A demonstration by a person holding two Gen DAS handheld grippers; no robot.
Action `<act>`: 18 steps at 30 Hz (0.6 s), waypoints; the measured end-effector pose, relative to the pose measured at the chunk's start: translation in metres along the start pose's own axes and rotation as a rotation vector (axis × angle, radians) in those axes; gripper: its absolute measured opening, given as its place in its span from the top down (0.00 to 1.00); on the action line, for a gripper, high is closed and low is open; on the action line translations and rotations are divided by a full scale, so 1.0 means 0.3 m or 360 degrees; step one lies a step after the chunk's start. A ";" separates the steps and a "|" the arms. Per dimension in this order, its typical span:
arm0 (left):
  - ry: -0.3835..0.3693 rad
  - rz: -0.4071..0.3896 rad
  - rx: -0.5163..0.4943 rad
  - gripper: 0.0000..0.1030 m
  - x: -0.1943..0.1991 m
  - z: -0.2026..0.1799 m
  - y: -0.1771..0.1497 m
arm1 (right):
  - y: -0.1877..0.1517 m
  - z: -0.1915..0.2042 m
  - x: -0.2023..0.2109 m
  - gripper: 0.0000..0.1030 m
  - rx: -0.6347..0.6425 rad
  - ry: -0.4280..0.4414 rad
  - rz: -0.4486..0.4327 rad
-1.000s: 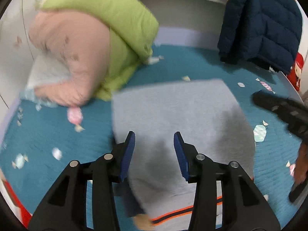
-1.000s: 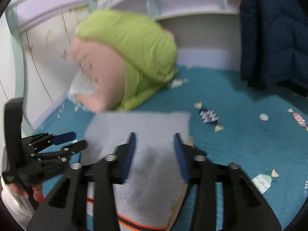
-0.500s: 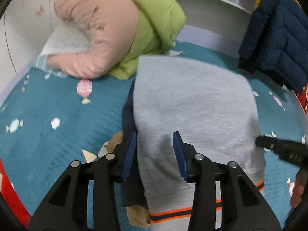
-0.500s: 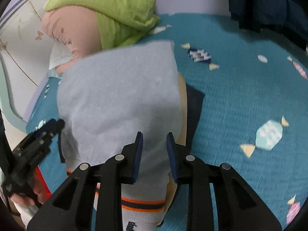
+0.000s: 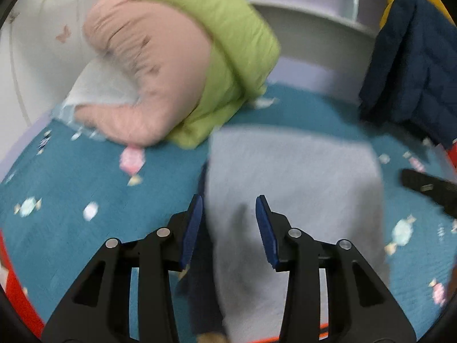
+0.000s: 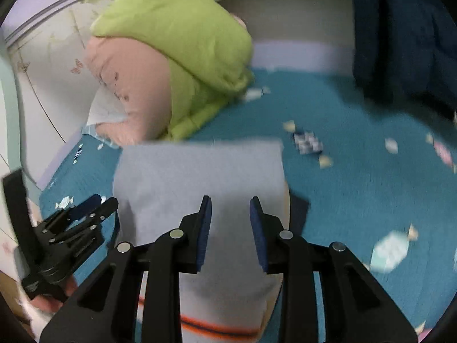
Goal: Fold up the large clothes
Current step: 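Lower the jacket onto the clothes stack and open both tools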
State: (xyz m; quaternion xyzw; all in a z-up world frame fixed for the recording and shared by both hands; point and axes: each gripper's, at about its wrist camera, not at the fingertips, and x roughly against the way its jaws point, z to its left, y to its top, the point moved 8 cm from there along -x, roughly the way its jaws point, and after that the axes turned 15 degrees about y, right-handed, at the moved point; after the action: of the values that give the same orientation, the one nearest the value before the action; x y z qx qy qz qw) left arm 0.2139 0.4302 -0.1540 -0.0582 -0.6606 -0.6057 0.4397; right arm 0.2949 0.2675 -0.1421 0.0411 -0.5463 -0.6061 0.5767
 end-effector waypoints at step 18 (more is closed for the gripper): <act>0.0071 0.0209 0.0134 0.95 -0.285 0.028 0.111 | -0.122 -0.191 -0.032 0.93 -0.0112 -0.0080 0.0151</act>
State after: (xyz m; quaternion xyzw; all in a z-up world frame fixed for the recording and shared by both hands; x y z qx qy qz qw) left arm 0.2819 0.4849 -0.1838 -0.0695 -0.6703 -0.5484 0.4951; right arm 0.3132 0.2299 -0.1966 -0.0203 -0.5404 -0.5977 0.5919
